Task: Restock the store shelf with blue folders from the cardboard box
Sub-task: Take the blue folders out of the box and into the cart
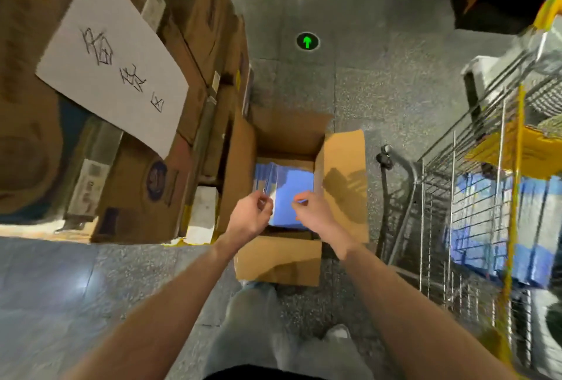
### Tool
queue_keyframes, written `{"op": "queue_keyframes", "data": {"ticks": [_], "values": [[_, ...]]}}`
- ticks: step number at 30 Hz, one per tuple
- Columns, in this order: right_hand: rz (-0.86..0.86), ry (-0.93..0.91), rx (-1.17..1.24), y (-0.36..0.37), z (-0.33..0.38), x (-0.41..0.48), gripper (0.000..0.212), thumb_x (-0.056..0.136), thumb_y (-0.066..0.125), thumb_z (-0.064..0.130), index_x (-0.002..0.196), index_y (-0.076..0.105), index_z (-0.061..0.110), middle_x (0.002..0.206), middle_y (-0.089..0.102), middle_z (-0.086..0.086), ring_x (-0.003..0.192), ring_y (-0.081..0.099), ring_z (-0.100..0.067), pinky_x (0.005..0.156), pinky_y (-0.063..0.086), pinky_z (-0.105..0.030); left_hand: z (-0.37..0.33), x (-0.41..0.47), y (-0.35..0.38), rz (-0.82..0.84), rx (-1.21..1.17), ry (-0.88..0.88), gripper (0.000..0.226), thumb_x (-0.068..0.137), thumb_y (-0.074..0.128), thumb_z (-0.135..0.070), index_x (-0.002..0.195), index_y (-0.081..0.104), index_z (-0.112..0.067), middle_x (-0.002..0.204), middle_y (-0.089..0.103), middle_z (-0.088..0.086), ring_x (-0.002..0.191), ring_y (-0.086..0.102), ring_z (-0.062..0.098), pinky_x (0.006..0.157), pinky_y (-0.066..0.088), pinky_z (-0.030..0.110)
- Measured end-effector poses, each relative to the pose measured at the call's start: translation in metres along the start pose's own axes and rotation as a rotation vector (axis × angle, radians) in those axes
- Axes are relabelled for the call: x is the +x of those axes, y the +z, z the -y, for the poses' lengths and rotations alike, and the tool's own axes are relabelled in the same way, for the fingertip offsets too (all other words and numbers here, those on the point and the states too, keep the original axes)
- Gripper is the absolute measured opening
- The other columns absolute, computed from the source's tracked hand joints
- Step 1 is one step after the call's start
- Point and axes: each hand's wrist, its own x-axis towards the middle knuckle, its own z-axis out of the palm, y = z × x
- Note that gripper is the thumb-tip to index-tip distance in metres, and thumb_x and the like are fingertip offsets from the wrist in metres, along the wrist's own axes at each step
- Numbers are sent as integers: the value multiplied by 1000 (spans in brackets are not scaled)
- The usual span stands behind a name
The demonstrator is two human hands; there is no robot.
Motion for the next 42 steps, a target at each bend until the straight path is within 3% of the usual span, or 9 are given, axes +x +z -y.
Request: {"op": "queue_keyframes", "data": {"ticks": [8, 16, 24, 26, 29, 32, 36, 39, 42], "values": [[-15, 96, 0, 4, -21, 69, 21, 100, 53, 18, 116, 62, 8, 97, 60, -4, 90, 55, -20, 79, 41, -26, 32, 80, 20, 78, -86, -156, 20, 95, 58, -35, 102, 65, -18, 91, 73, 6, 73, 72, 30, 71, 61, 42], [-3, 237, 89, 67, -111, 191, 24, 97, 58, 24, 116, 62, 11, 72, 60, 4, 74, 58, -21, 78, 53, -41, 104, 158, 104, 67, -93, -287, 25, 98, 59, -39, 115, 62, -22, 94, 67, -6, 93, 69, 25, 85, 57, 40], [112, 265, 109, 99, -222, 314, 33, 96, 52, 40, 123, 59, 21, 113, 63, 1, 107, 65, -28, 93, 55, -50, 194, 245, 223, 45, -130, -412, 35, 100, 60, -30, 132, 62, -14, 92, 67, -1, 92, 63, 18, 79, 45, 22], [108, 314, 108, 107, -245, 346, 35, 96, 52, 40, 125, 59, 22, 122, 63, -1, 108, 65, -26, 94, 55, -49, 216, 272, 254, 63, -103, -444, 45, 100, 60, -34, 140, 56, -14, 113, 68, 6, 102, 61, 18, 76, 36, 14], [116, 348, 108, 125, -275, 387, 37, 88, 49, 57, 116, 61, 35, 123, 65, 0, 105, 66, -26, 91, 57, -50, 247, 309, 291, 81, -14, -424, 55, 100, 56, -41, 148, 46, -17, 142, 57, 9, 127, 55, 27, 92, 39, 22], [104, 348, 113, 146, -308, 422, 45, 76, 42, 74, 104, 59, 44, 118, 68, 3, 100, 67, -26, 89, 58, -50, 276, 340, 327, 80, 22, -417, 59, 98, 57, -46, 149, 40, -21, 141, 56, 7, 123, 57, 30, 97, 47, 38], [96, 384, 219, 161, -325, 443, 44, 99, 43, 53, 134, 52, 29, 131, 61, -3, 107, 64, -27, 91, 57, -48, 308, 367, 365, 26, 108, -507, 69, 92, 63, -46, 149, 34, -20, 149, 45, 8, 133, 49, 30, 103, 47, 49], [97, 388, 241, 168, -340, 452, 42, 101, 39, 52, 133, 50, 27, 128, 60, -5, 107, 62, -26, 92, 56, -48, 311, 358, 380, 67, 138, -448, 89, 94, 66, -44, 160, 10, -25, 169, 10, 4, 151, 27, 32, 114, 41, 51], [87, 397, 246, 171, -347, 453, 43, 102, 38, 53, 135, 48, 28, 130, 58, -3, 110, 60, -25, 94, 55, -46, 310, 352, 386, 6, 54, -434, 87, 97, 63, -40, 162, 7, -24, 170, 9, 1, 152, 26, 29, 117, 38, 42]]}}
